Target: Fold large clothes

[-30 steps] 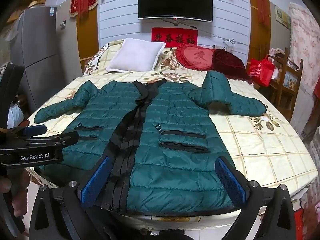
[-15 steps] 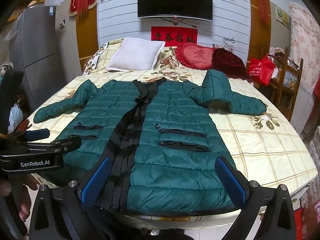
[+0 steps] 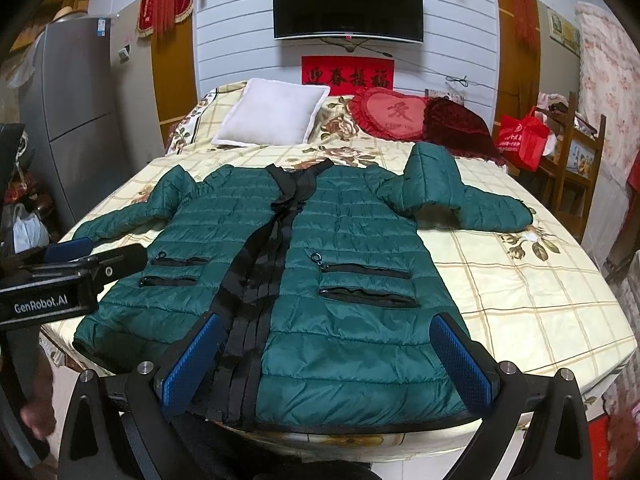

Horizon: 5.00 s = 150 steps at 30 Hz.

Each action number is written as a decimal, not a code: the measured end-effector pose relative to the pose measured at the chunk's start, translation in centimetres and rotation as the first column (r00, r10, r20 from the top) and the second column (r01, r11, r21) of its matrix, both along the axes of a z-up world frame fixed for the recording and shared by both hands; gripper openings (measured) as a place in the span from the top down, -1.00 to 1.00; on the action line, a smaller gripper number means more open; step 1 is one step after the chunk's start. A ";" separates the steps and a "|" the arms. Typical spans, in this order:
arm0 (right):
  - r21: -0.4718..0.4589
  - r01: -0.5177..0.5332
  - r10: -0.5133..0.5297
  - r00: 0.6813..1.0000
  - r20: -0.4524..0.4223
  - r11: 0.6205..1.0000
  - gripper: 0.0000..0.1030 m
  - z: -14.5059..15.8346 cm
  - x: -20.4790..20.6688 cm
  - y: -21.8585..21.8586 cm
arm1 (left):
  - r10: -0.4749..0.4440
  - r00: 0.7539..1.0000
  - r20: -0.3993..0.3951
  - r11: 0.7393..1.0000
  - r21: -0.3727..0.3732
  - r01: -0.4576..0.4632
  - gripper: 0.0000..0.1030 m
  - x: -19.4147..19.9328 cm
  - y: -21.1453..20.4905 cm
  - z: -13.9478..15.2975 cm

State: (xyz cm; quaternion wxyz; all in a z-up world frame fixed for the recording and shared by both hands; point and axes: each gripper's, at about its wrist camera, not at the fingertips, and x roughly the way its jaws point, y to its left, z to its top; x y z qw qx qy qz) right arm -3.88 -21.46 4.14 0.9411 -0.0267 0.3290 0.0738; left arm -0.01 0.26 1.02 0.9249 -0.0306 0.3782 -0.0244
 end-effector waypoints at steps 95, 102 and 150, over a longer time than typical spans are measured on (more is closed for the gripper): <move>0.040 -0.030 0.022 0.980 0.197 0.999 -0.99 -2.2 11.9 2.3 | 0.134 0.987 -0.092 0.989 -0.055 -0.139 -0.99 13.2 8.7 -11.7; -0.053 -0.085 0.090 0.991 0.103 0.995 -0.99 -4.0 12.7 4.6 | 0.138 0.985 -0.106 0.989 -0.035 -0.142 -0.99 13.2 8.5 -11.9; -0.004 0.018 -0.017 0.999 0.036 1.000 -0.99 -4.3 12.9 1.7 | 0.139 0.981 -0.138 0.990 0.019 -0.137 -0.99 13.5 7.9 -12.1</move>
